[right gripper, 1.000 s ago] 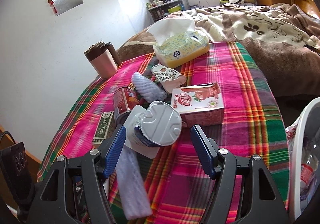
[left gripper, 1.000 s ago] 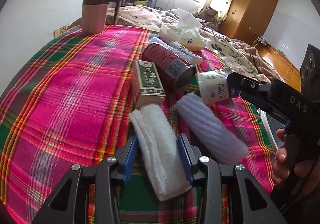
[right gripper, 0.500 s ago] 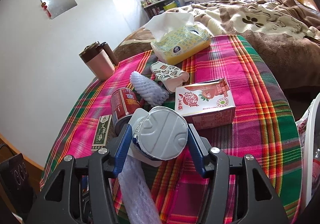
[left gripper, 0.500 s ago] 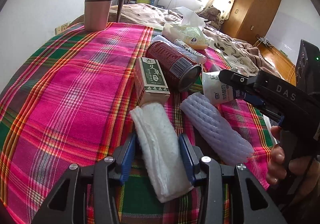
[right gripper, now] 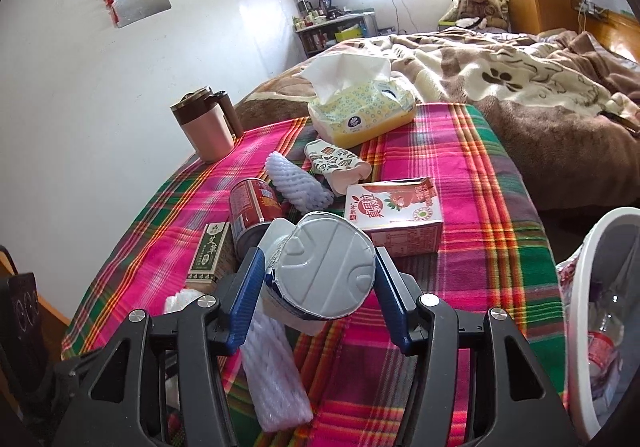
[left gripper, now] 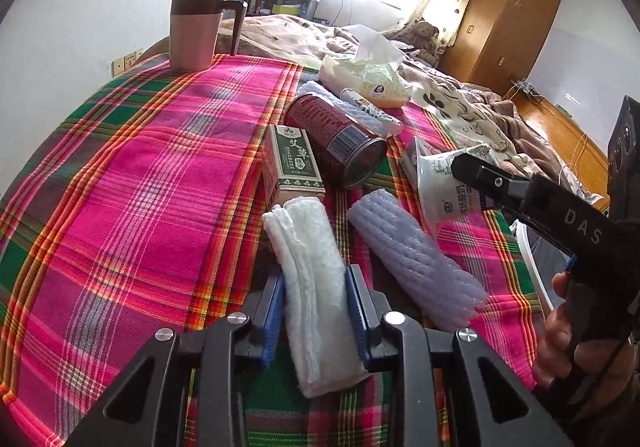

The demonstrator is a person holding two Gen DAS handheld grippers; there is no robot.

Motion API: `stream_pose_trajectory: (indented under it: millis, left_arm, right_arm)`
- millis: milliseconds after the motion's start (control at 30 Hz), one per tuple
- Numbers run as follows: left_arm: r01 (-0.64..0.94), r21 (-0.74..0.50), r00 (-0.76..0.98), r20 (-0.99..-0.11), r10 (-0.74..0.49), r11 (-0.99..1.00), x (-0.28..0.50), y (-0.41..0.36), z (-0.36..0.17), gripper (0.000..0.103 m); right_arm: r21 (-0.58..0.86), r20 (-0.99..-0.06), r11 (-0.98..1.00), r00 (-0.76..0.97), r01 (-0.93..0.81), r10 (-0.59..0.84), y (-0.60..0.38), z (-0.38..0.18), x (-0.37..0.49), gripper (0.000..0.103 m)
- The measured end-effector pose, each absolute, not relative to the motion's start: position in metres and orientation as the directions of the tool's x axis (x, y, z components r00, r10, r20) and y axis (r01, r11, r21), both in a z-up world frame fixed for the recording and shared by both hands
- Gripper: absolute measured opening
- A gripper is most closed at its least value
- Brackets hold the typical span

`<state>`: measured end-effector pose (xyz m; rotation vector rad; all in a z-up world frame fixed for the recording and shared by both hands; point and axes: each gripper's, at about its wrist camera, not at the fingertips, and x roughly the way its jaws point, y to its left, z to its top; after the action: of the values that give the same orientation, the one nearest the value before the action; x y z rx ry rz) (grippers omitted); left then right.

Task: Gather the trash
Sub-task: 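Carry the white container and white cloth over the trash bin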

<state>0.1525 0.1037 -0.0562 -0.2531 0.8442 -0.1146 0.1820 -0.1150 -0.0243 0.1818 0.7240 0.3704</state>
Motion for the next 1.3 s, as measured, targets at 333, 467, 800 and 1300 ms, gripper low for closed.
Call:
stream_pose_trajectory:
  millis: [333,467,800,1300]
  left_arm:
    - [0.033,-0.248,0.703,-0.683,-0.199,0.968,0.134,0.09,-0.033,0.03]
    - [0.055,-0.24,0.717,-0.666,-0.206,0.969,0.127,0.08,-0.02,0.03]
    - [0.141,-0.219,0.747,-0.617,-0.248,0.966,0.117,0.045,0.008,0.03]
    - [0.295,-0.174,0.74,-0.581,-0.34,0.939,0.117,-0.036,0.033,0.03]
  right_arm:
    - [0.24,-0.581,0.937,0.736,-0.254,0.348,-0.132,-0.013,0.157,0.056]
    - [0.232,-0.565,0.942,0.754,-0.244,0.335,-0.144,-0.007,0.147,0.056]
    - [0.204,-0.529,0.959,0.802,-0.197,0.278,-0.181,0.007,0.126,0.056]
    - [0.185,-0.499,0.98,0.853,-0.071,0.156,-0.243,0.015,0.106,0.056]
